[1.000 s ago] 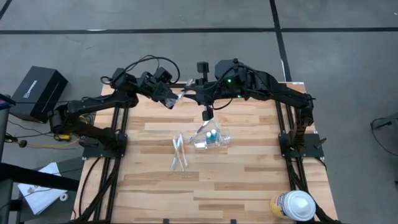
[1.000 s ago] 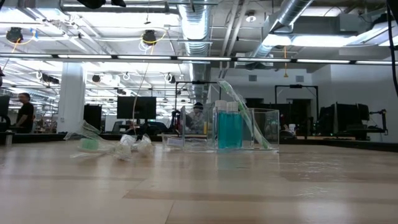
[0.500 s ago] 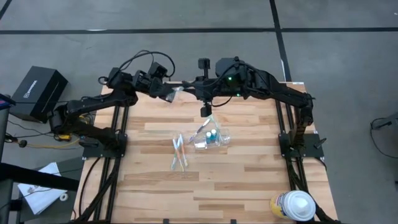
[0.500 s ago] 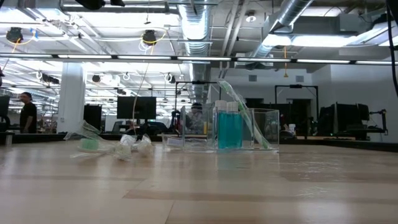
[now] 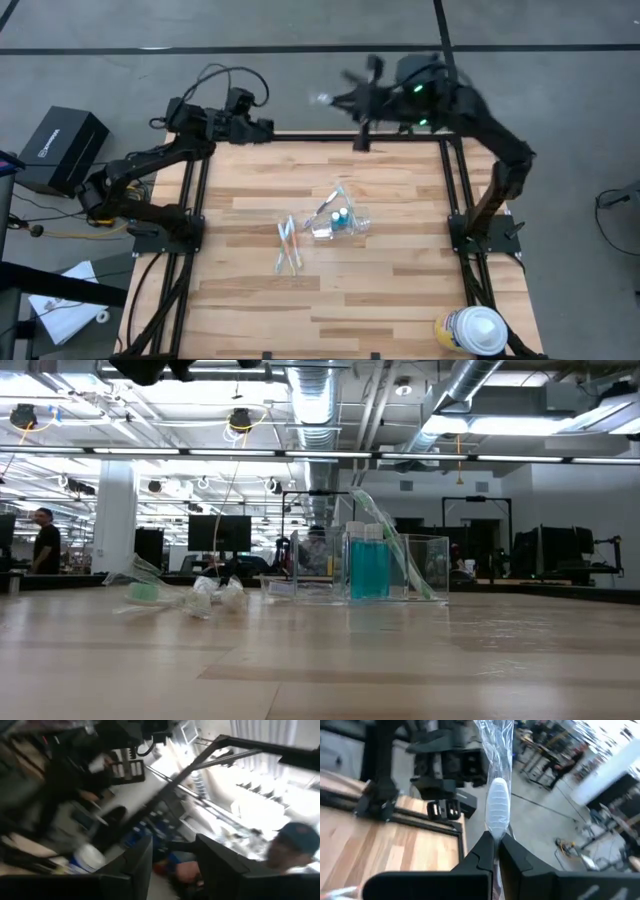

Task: Pick & Place toothbrushing station
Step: Put the purple toothbrush into the transparent organizer

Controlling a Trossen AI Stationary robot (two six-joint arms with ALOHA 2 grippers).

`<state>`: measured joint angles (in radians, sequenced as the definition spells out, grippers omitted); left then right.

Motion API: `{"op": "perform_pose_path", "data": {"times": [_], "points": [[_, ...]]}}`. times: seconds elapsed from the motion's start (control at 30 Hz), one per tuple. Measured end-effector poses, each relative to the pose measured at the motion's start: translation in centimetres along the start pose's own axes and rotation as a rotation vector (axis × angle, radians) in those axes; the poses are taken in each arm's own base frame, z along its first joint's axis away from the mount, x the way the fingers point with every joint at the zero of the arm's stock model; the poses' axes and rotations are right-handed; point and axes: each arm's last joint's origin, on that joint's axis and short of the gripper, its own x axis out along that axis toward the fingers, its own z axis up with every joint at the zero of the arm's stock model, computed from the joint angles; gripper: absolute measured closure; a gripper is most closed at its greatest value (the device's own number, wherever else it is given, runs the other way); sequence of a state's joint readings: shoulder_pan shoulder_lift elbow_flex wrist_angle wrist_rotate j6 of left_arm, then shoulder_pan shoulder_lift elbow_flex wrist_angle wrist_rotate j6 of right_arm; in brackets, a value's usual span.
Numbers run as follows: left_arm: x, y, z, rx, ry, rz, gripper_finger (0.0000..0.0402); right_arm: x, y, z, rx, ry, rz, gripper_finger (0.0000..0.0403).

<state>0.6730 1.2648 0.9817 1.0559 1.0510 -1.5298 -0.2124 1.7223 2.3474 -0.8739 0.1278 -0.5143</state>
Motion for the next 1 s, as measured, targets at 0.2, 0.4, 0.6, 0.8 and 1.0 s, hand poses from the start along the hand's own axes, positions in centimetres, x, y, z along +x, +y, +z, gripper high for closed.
{"op": "perform_pose_path", "data": {"times": [0.2,0.4,0.6,0.8,1.0], "points": [[-2.7,0.6,1.7,0.311,-0.096,0.119,0.027,-5.0,-3.1,-0.2,0.202,-0.056,-0.06,0.0402],[-5.9,1.2,3.2,0.518,-0.159,0.283,0.0309,-10.3,-3.8,-0.4,0.396,-0.059,-0.092,0.0403],[-8.8,0.9,4.2,0.633,-0.19,0.391,0.0337,-16.2,-1.9,-0.6,0.584,-0.006,-0.241,0.0403],[-10.2,0.6,4.6,0.647,-0.196,0.429,0.0341,-16.8,4.3,-2.6,0.694,0.065,-0.475,0.0403],[-10.2,0.6,4.6,0.645,-0.188,0.425,0.0341,-14.8,13.7,-9.3,0.9,-0.074,-0.658,0.0403]]}}
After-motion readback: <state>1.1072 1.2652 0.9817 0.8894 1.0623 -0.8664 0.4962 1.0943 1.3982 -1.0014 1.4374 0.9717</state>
